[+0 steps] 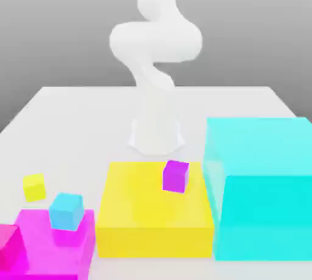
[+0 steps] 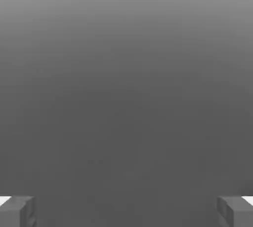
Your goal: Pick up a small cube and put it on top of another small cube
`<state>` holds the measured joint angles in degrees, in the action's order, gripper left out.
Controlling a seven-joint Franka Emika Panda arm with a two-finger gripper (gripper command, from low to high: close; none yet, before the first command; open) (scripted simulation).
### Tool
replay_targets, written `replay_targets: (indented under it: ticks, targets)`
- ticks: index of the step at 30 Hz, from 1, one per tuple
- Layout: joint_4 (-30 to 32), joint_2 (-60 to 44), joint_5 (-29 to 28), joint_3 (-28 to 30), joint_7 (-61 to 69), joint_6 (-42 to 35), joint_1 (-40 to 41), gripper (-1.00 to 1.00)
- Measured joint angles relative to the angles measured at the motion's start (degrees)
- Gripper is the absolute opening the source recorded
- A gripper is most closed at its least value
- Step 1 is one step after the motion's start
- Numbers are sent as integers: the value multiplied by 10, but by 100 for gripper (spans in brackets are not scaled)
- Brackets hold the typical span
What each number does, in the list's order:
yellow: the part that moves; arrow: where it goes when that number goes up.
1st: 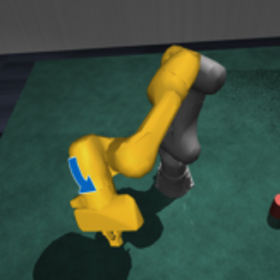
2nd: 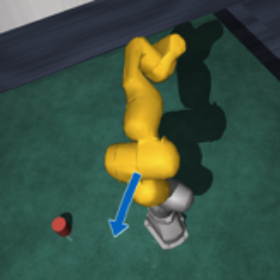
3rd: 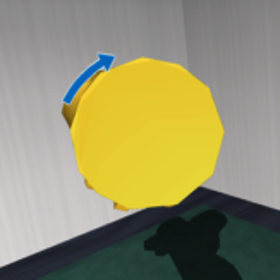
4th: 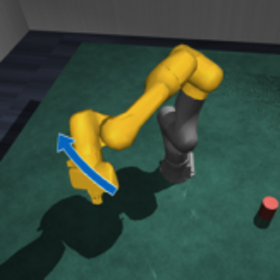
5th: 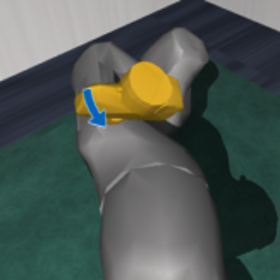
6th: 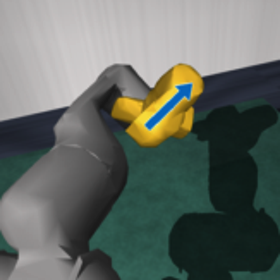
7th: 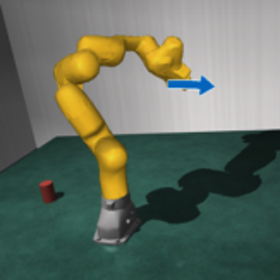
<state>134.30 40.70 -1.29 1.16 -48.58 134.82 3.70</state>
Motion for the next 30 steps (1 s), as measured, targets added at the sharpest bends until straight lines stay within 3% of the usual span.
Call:
replay_targets:
  ticks: [9,15,21,27,28,30]
  targets:
    - [92,-190,-35,66,-92,112,129,0]
    - [153,-314,-30,126,-132,186,200,0]
    - [213,-443,49,165,-119,260,283,0]
    - [200,-569,156,78,-47,352,356,0]
    - [196,-588,166,62,-39,368,370,-100]
    - [196,-588,166,62,-39,368,370,-100]
